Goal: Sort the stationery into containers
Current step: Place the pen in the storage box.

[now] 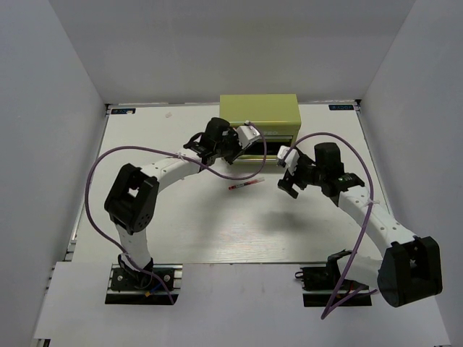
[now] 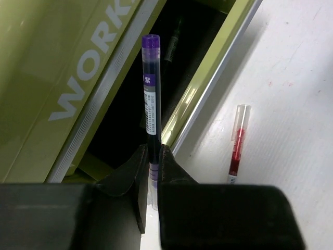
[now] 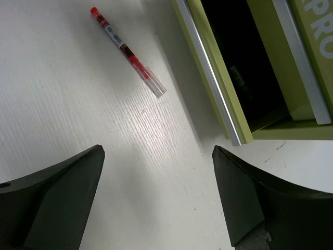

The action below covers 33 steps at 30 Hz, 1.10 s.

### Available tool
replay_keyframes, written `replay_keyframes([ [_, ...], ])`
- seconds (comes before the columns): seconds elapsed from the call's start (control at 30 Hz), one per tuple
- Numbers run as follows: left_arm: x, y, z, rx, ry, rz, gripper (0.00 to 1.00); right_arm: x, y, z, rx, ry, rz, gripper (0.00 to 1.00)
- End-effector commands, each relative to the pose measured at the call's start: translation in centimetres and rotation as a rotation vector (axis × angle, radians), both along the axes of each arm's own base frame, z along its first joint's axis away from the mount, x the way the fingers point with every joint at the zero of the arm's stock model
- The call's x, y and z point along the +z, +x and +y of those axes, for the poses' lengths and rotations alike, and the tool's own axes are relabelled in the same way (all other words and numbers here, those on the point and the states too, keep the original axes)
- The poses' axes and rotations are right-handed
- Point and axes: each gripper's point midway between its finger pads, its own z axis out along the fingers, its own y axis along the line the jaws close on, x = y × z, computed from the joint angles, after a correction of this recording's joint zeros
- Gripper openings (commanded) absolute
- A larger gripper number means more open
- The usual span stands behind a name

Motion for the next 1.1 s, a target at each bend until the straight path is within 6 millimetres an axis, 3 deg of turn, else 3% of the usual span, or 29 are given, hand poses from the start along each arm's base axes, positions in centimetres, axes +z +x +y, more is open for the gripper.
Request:
replay_keyframes([
  [0.0, 4.5, 2.3, -0.5, -0.007, -0.005, -0.189, 0.00, 0.6, 0.0, -0.1, -0.007, 0.023, -0.024, 0.90],
  [0.2, 3.9, 2.5, -0.8, -0.052, 0.062, -0.237, 0.00, 0.4, -0.1, -0.2, -0.008, 0.028, -0.021, 0.90],
  [0.33, 4.7, 1.1, -1.6, -0.115, 0.057, -0.274, 0.00, 0.5, -0.1, 0.0, -0.001, 0.034, -0.021, 0.90],
  [0.43, 4.7, 1.2, -1.5, -0.129, 0.074, -0.296, 0.00, 0.3, -0.1, 0.0, -0.003, 0.035, -0.013, 0.90],
  [0.53, 3.0, 1.8, -1.6, -0.116, 0.109, -0.262, 0.00, 0.5, -0.1, 0.2, 0.003, 0.040, -0.011, 0.90],
  [0.6, 2.9, 2.1, -1.8, -0.116, 0.109, -0.262, 0.01, 0.6, 0.0, 0.1, 0.000, 0.038, -0.014, 0.90],
  [0.67, 2.6, 2.3, -1.7, -0.108, 0.119, -0.257, 0.17, 0.7, 0.1, 0.1, -0.004, 0.037, -0.018, 0.90],
  [0.7, 2.6, 2.0, -2.1, -0.117, 0.118, -0.257, 0.17, 0.8, 0.1, 0.1, -0.003, 0.036, -0.021, 0.90],
  [0.8, 2.1, 1.8, -1.9, -0.119, 0.124, -0.249, 0.47, 0.9, 0.0, 0.0, 0.000, 0.030, -0.028, 0.90],
  [0.83, 3.1, 1.8, -2.0, -0.111, 0.105, -0.261, 0.64, 0.8, -0.1, 0.1, 0.005, 0.032, -0.024, 0.90],
  [0.87, 3.2, 1.6, -1.8, -0.110, 0.102, -0.265, 0.72, 0.8, -0.1, 0.0, 0.007, 0.030, -0.024, 0.90],
  [0.93, 4.7, 1.4, -1.7, -0.099, 0.073, -0.288, 0.82, 0.9, -0.5, 0.6, 0.041, 0.043, -0.020, 0.90],
  [1.0, 5.6, 1.2, -1.7, -0.085, 0.045, -0.291, 0.98, 0.8, -1.3, 1.1, 0.112, 0.043, -0.018, 0.90],
  [1.07, 7.5, 0.3, -1.9, -0.085, 0.004, -0.293, 1.00, 0.6, -2.3, 1.6, 0.208, 0.029, -0.045, 0.90],
])
